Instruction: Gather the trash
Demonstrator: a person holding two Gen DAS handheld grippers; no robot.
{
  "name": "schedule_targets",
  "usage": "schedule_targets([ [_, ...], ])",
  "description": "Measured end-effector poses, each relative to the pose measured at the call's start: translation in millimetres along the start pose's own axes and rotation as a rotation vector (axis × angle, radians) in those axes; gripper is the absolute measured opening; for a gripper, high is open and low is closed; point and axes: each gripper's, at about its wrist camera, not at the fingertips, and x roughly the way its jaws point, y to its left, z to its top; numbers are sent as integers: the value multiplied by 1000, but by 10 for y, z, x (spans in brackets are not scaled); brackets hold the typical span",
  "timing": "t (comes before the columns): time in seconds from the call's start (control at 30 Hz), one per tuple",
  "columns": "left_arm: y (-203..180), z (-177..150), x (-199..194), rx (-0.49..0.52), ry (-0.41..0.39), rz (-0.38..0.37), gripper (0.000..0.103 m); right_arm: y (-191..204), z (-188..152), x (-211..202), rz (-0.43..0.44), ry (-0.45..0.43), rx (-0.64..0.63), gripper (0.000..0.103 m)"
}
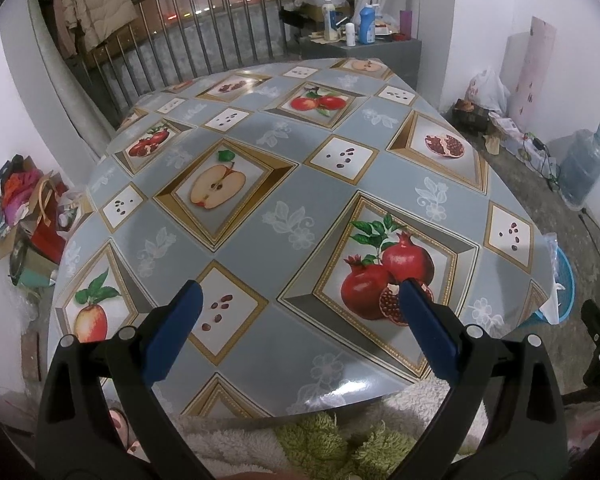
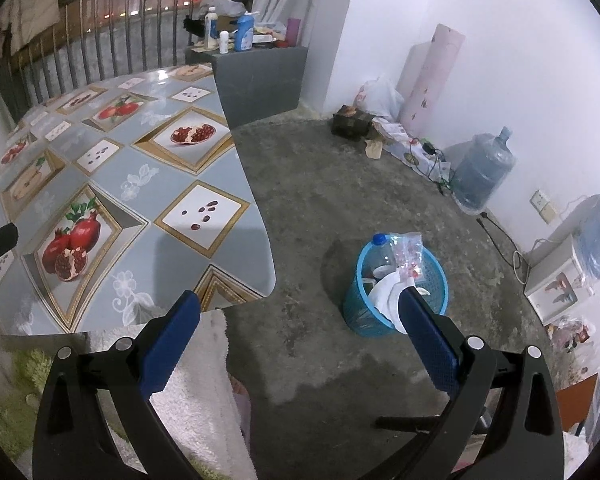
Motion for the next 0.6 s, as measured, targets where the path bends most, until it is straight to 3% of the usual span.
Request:
schedule_targets([
  [0.6,5,-13,-2,5,4,-5,94,-35,17,-31,-1,-8,2,96],
])
